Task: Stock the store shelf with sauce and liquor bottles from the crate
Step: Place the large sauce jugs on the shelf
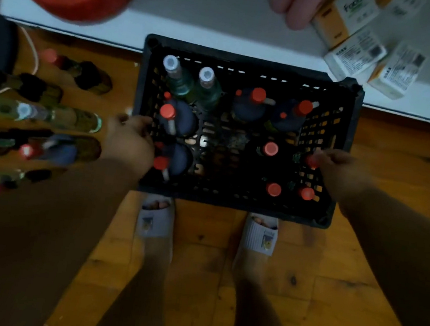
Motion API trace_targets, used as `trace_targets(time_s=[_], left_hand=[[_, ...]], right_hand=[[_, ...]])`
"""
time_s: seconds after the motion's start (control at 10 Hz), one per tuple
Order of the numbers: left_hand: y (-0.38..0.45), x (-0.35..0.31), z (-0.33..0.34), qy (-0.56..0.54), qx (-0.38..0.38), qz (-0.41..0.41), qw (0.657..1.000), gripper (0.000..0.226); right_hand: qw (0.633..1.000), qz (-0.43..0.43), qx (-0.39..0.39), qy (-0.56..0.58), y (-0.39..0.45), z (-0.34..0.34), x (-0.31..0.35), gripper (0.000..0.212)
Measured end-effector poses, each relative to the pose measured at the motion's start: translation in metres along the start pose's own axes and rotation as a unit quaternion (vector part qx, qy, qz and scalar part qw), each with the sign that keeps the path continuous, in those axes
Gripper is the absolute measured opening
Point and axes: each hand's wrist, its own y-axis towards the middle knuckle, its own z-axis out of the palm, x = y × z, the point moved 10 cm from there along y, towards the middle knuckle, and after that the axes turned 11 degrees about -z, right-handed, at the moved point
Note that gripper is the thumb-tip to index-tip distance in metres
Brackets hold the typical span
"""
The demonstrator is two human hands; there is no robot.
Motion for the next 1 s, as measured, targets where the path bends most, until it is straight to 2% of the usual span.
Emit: trace_targets(time_s=[0.1,0.2,0.3,0.4,0.5,0.6,0.8,1.0], left_hand=[[-0.033,-0.002,0.008,-0.042,0.049,-0.013,0.998,0.032],[-0.038,0.005,0.011,-0.095,0.092,-0.034,0.991,0.030],[-0.025,0.012,0.010,-0.107,0.100,-0.072,0.987,0.018],[-0.001,0.018,0.031,-0.151,0.177,-0.171,0.958,0.013],[0.013,0.015,0.051,-0.196,0.247,-0.236,0.919,0.015],[0.029,0.006,0.079,-0.223,0.332,-0.270,0.876,0.018],[0.039,0.004,0.094,-0.296,0.344,-0.299,0.839,0.022],[0.024,-0.005,0.070,-0.314,0.323,-0.299,0.841,0.026]], right_hand=[[0.997,-0.003,-0.009,-0.073,-0.031,0.006,0.018,0.040],[0.993,-0.063,0.056,-0.078,-0.066,0.053,0.064,0.025],[0.984,-0.087,0.140,-0.062,-0.077,0.112,0.084,0.026],[0.965,-0.117,0.229,-0.041,-0.074,0.198,0.105,0.039],[0.958,-0.100,0.265,-0.039,-0.066,0.243,0.100,0.043],[0.949,-0.090,0.301,-0.033,-0.055,0.289,0.096,0.034],[0.935,-0.072,0.342,-0.055,-0.037,0.316,0.093,0.034],[0.959,-0.077,0.272,-0.028,-0.024,0.261,0.084,0.013]])
